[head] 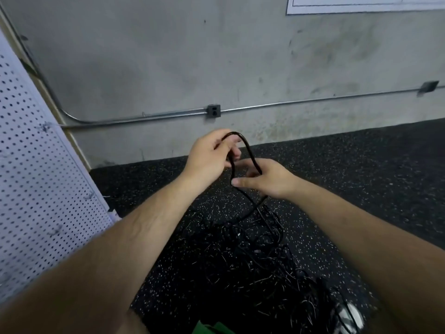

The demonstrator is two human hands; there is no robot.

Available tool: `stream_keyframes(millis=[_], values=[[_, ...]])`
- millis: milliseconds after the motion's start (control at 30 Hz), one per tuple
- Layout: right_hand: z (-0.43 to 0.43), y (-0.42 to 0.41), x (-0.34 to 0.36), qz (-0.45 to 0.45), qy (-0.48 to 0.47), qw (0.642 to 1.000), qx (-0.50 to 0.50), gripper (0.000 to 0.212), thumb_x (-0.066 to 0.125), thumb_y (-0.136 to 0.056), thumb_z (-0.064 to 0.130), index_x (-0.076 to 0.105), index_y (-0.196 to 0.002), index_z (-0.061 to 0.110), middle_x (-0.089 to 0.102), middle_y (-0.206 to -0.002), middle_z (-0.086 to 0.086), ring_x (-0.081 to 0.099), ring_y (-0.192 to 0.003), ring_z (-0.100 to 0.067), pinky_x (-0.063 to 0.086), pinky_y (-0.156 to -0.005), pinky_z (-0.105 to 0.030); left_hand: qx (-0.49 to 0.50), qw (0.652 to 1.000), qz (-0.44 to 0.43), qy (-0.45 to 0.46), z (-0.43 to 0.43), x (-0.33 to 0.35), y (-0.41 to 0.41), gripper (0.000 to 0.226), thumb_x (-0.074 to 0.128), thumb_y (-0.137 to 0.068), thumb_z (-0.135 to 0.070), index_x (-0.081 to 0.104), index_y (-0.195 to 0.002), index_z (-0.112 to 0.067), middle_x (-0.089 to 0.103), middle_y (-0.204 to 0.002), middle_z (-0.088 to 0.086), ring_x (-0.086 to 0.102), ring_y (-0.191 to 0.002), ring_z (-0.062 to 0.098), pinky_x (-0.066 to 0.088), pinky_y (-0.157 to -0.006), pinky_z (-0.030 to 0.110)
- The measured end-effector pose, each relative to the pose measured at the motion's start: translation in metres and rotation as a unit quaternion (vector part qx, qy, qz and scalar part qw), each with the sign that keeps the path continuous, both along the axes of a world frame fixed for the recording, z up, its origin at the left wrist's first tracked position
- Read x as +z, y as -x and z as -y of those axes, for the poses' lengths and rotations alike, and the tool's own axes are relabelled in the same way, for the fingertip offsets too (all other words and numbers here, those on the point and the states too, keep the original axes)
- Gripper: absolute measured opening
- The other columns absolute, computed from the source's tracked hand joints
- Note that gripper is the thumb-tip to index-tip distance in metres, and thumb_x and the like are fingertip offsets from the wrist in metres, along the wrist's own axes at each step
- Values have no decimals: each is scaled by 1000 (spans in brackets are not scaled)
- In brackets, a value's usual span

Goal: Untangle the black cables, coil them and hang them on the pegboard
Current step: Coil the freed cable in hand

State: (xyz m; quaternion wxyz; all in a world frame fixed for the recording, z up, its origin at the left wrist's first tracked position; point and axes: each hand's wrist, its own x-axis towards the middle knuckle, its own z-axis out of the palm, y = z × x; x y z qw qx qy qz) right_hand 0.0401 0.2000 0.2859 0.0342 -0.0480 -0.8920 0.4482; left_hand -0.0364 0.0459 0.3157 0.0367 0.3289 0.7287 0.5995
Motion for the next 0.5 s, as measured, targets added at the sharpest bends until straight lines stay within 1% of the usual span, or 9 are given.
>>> stream_keyframes(millis=[67,100,133,200,267,300,333,400,500], values=[[5,8,0,-39,71,996,-24,9,73,-93,23,74,-101,18,69,-65,14,57,-52,7,43,-58,-10,-22,1000,3,-10,-7,-3,6,15,59,-103,-24,70,-94,-29,72,-86,1,71,-82,13,61,-75,34],[6,11,2,-55,108,992,-36,3,70,-96,17,73,-95,17,66,-61,16,54,-49,6,43,-56,-11,-31,999,2,-17,-10,-4,11,11,62,-101,-30,72,-95,-29,73,-91,2,72,-87,16,61,-80,36],[6,14,4,-67,132,988,-47,7,68,-97,15,71,-92,18,68,-63,13,52,-48,3,43,-54,-14,-41,999,0,-22,-12,-5,17,10,65,-98,-38,74,-100,-32,75,-99,3,72,-95,18,60,-87,37],[3,19,11,-81,141,985,-62,11,65,-99,17,71,-90,16,75,-79,-4,49,-53,-11,39,-50,-22,-54,998,-16,-5,-14,-10,30,32,64,-95,-49,69,-122,-33,72,-120,-4,67,-113,12,52,-102,32],[-2,21,17,-106,171,977,-72,12,64,-100,19,73,-96,13,76,-87,-7,47,-54,-14,38,-49,-21,-56,995,-25,74,-9,-16,40,52,52,-96,-57,57,-140,-29,62,-137,-10,57,-124,5,42,-106,24],[-5,22,19,-123,203,968,-78,13,64,-100,20,74,-101,13,76,-89,-6,48,-53,-13,38,-48,-19,-55,990,-20,128,-4,-21,44,58,46,-96,-61,53,-144,-29,58,-141,-10,54,-128,6,40,-107,24],[-7,23,21,-138,234,959,-85,15,63,-100,20,74,-106,12,76,-90,-4,49,-52,-12,38,-48,-18,-61,983,-10,174,1,-28,49,59,43,-97,-60,49,-147,-30,56,-143,-9,52,-130,8,39,-108,27],[-10,23,23,-151,271,946,-89,18,63,-100,23,74,-112,15,77,-95,-1,51,-55,-11,37,-51,-19,-90,973,23,212,9,-43,56,45,44,-104,-48,48,-146,-31,57,-142,-9,52,-130,8,41,-108,31],[-11,24,19,-141,285,945,-78,21,63,-100,25,73,-117,16,77,-105,-3,53,-60,-13,36,-57,-23,-114,976,84,163,9,-53,58,26,49,-106,-33,53,-131,-36,62,-132,-13,59,-123,5,48,-105,36]])
